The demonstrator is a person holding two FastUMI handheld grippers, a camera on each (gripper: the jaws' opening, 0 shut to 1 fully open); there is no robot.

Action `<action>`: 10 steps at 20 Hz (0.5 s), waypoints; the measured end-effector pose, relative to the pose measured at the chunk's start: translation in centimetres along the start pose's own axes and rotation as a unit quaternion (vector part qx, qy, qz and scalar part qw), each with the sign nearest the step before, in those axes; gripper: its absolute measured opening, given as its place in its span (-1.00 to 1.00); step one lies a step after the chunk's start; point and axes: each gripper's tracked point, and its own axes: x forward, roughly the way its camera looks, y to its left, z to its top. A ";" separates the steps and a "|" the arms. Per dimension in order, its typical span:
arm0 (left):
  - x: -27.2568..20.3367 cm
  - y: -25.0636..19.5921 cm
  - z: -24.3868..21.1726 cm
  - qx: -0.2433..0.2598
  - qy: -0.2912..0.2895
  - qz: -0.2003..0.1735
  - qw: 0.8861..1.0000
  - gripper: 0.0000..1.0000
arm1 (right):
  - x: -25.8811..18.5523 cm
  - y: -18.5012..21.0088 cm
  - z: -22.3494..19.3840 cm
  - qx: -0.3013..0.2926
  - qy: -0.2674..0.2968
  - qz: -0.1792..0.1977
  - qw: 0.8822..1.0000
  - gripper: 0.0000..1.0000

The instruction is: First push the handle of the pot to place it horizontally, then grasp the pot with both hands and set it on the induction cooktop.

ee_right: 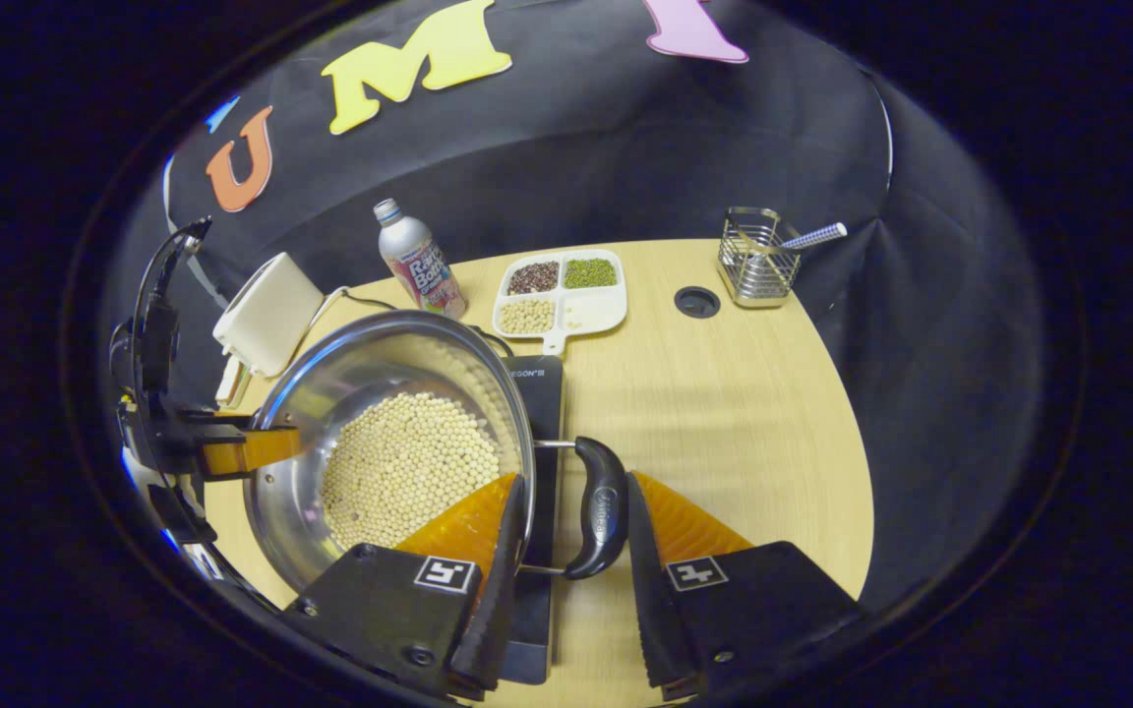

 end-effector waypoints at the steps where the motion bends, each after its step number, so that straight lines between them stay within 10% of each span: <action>1: 0.0 -0.1 0.0 -0.001 -0.001 0.000 1.000 0.32 | 0.0 0.0 0.1 0.000 -0.003 0.001 1.000 0.10; 10: -3.1 -0.3 0.7 -0.028 -0.075 0.000 0.997 0.92 | -1.7 -0.1 0.5 -0.006 -0.048 0.018 0.999 0.46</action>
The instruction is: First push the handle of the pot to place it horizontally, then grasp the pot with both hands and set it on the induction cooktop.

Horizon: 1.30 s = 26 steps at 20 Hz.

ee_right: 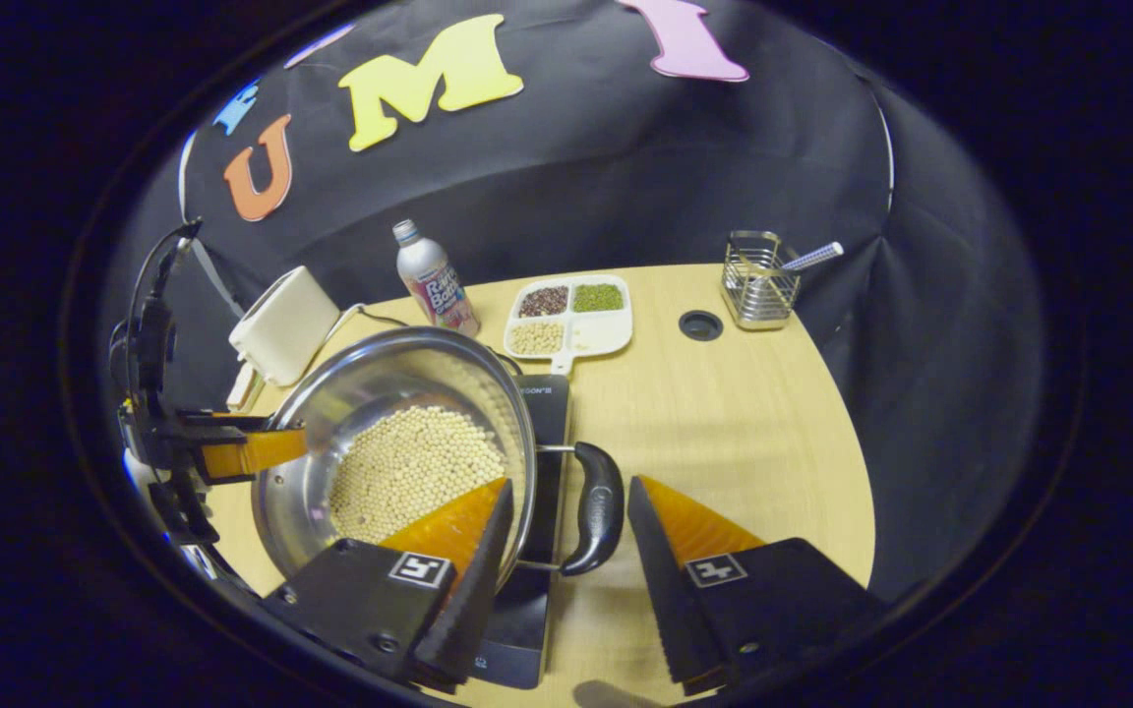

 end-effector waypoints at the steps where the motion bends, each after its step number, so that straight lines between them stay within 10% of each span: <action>1: -0.7 0.2 0.0 0.006 -0.014 0.006 1.000 0.93 | -0.3 0.1 -0.1 -0.006 -0.004 0.001 1.000 0.59; 17: -13.1 0.6 -0.6 0.015 -0.164 0.017 0.986 0.94 | -9.9 5.4 -0.6 -0.074 -0.114 -0.012 0.991 0.65; 26: -28.1 1.9 3.8 0.033 -0.292 -0.004 0.956 0.94 | -25.6 10.4 4.2 -0.082 -0.264 -0.013 0.961 0.92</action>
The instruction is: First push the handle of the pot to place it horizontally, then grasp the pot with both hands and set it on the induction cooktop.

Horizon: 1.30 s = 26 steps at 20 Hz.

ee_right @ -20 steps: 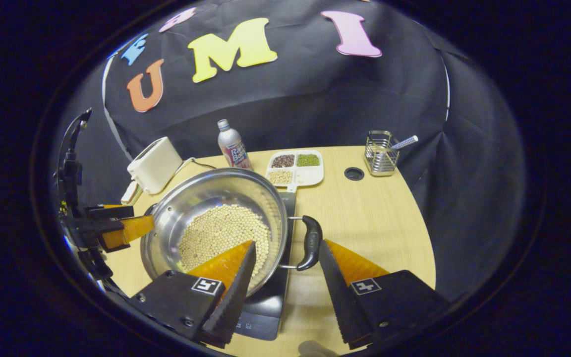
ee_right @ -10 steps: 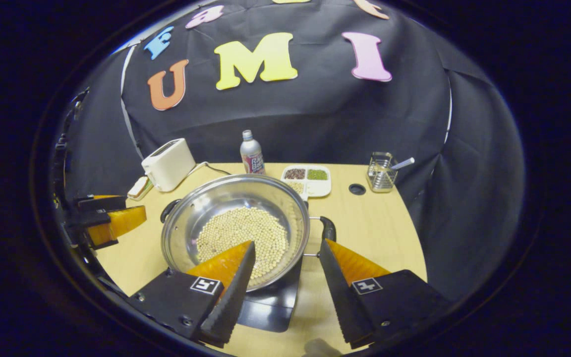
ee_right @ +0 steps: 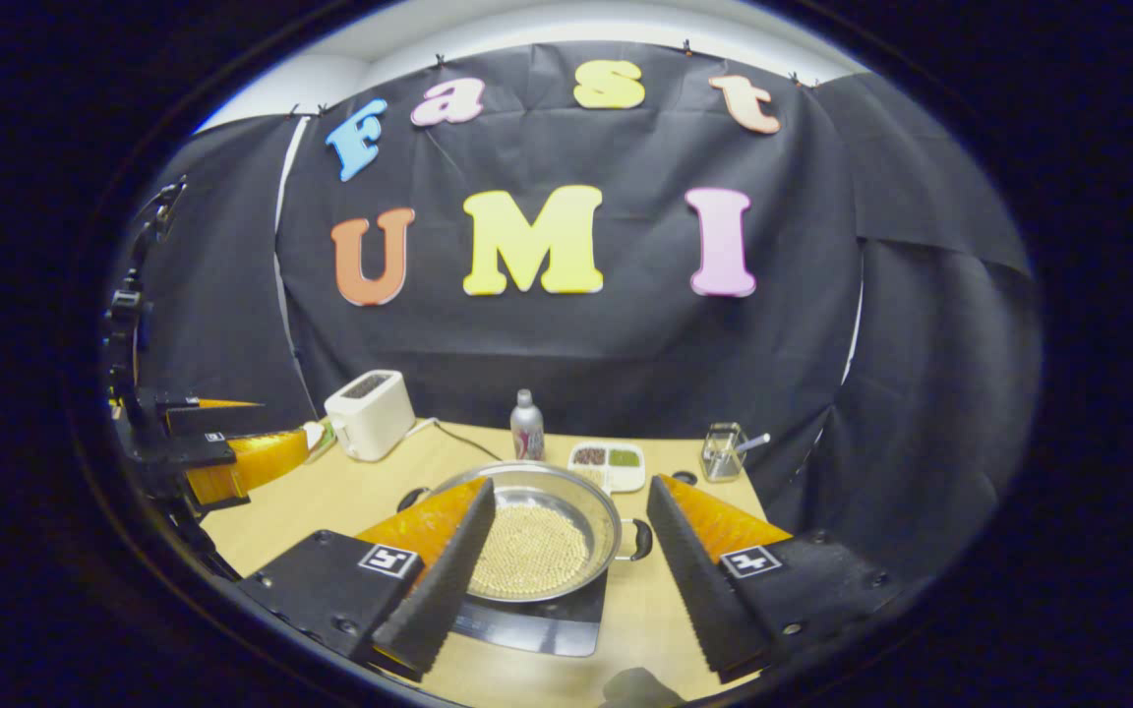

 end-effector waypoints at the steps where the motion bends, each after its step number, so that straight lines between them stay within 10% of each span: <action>1: -1.3 0.5 1.2 0.006 -0.018 0.003 1.000 0.94 | -1.4 0.4 1.3 0.002 -0.016 -0.002 1.000 1.00; 12: -15.1 3.8 6.4 -0.037 -0.139 0.046 0.988 0.92 | -16.4 -1.0 8.2 0.040 -0.158 -0.035 0.986 1.00; 26: -24.3 -1.9 1.1 -0.059 -0.128 0.101 0.985 0.94 | -23.5 -7.1 -0.2 0.034 -0.123 -0.024 0.992 1.00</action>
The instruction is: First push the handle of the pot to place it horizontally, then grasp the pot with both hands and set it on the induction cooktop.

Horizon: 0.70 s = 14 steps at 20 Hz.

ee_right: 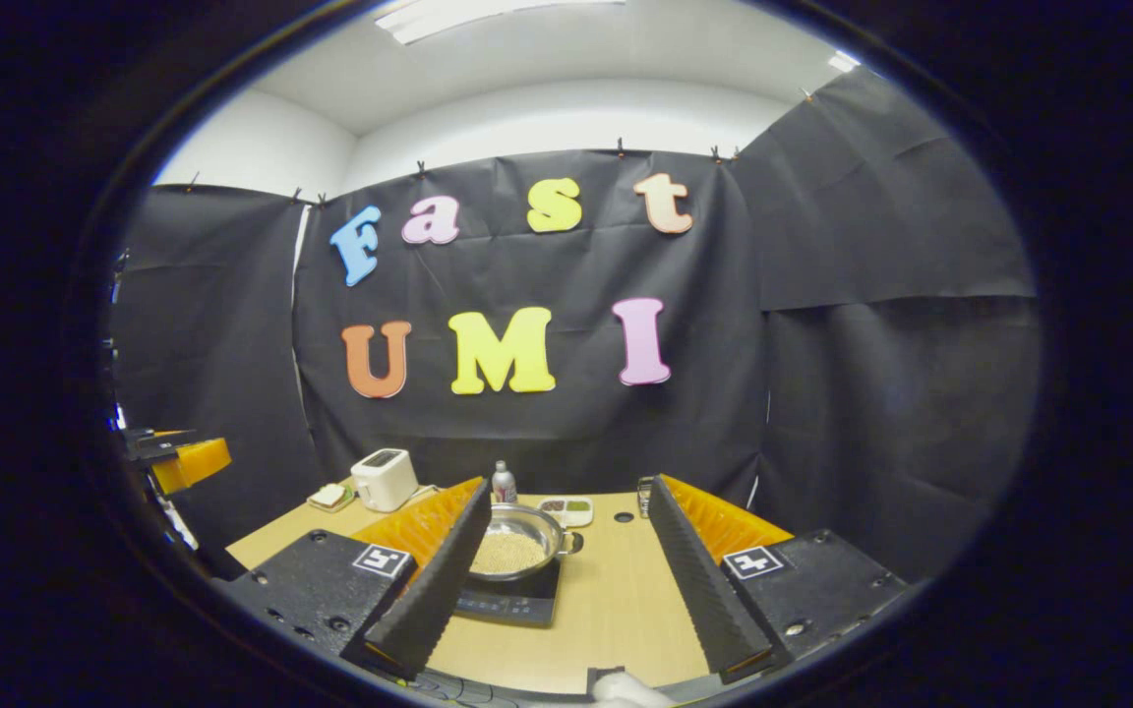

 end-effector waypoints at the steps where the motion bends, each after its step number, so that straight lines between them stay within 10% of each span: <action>1: -0.3 -0.1 0.0 -0.001 -0.001 0.002 1.000 0.94 | -0.1 -0.1 -0.1 0.000 0.000 0.002 1.000 1.00; 14: -2.6 -1.9 -0.9 0.001 0.021 -0.012 1.000 0.94 | -2.2 -0.2 -1.1 0.002 -0.003 0.007 1.000 1.00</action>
